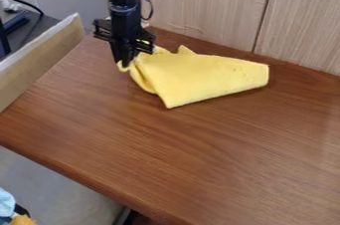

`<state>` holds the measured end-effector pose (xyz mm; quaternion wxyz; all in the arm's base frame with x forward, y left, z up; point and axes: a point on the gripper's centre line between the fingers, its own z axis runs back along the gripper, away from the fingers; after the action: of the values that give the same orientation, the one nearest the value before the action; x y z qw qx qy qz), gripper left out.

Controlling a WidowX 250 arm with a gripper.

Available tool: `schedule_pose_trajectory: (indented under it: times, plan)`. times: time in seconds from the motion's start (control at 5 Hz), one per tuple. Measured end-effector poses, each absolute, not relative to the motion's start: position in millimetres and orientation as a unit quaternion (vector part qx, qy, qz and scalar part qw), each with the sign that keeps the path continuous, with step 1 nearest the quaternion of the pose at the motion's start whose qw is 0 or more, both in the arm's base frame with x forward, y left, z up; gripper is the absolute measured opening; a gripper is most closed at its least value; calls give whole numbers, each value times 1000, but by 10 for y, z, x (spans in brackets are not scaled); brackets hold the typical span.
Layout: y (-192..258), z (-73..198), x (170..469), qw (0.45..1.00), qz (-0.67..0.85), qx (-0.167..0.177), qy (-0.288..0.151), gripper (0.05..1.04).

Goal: Fold the cloth from bottom right to top left

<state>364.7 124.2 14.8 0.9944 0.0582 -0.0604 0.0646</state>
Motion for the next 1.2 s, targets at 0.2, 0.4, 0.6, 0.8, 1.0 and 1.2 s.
schedule_pose_trajectory:
  times: [0.2, 0.4, 0.6, 0.8, 1.0, 1.2]
  plan:
    - [1342, 5, 3554, 996, 69, 51, -37, 82]
    - [1360, 3, 3524, 996, 71, 48, -30, 239]
    - [1354, -23, 3491, 996, 74, 49, -26, 506]
    - [1352, -17, 3491, 996, 72, 48, -26, 817]
    - [1324, -37, 3442, 996, 73, 43, -20, 1008]
    - [1329, 201, 3440, 995, 77, 51, -45, 1007]
